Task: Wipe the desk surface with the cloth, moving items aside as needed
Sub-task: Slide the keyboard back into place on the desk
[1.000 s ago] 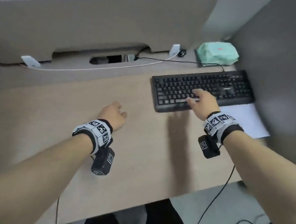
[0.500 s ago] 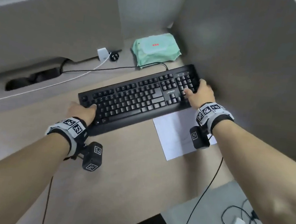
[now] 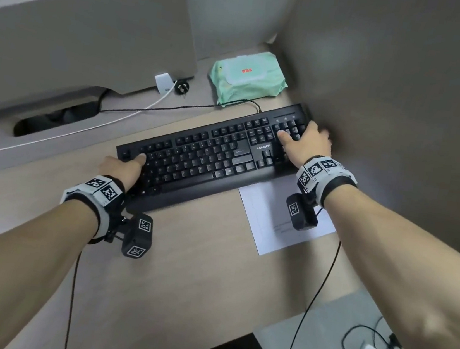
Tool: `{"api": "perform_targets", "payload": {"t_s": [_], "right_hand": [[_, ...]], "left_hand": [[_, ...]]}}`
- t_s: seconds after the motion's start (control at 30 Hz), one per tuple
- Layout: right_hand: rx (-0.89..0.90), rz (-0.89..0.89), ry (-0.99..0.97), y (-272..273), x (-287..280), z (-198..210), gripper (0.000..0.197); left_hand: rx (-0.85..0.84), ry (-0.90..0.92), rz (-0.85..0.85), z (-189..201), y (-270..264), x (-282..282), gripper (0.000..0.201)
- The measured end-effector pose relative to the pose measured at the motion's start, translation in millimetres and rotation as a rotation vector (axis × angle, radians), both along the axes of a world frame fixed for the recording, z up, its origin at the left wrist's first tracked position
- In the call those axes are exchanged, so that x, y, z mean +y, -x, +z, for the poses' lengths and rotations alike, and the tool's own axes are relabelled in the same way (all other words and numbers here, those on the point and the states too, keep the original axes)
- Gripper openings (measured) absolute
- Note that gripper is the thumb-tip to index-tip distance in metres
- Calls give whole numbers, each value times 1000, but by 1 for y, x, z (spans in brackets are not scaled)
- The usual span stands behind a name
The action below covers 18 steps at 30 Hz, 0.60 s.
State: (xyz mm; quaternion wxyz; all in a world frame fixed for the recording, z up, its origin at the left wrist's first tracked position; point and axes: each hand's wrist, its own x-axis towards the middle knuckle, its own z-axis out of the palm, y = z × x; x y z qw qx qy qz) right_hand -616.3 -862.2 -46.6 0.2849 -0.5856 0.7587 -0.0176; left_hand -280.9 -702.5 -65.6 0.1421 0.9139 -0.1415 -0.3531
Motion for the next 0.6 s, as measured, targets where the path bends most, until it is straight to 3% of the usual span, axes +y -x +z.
{"api": "perform_targets", "payload": {"t_s": [0.27, 0.43, 0.6], "right_hand": [[-3, 135, 11, -61, 39, 22, 77], [-9, 238, -28, -141, 88, 26, 84], [-40, 405, -69, -248, 156, 29, 85]], "left_hand": [[-39, 46, 84, 23, -66, 54, 95], [-51, 81, 201, 37, -145, 124, 107], [-128, 39, 259, 48, -239, 217, 97]]}}
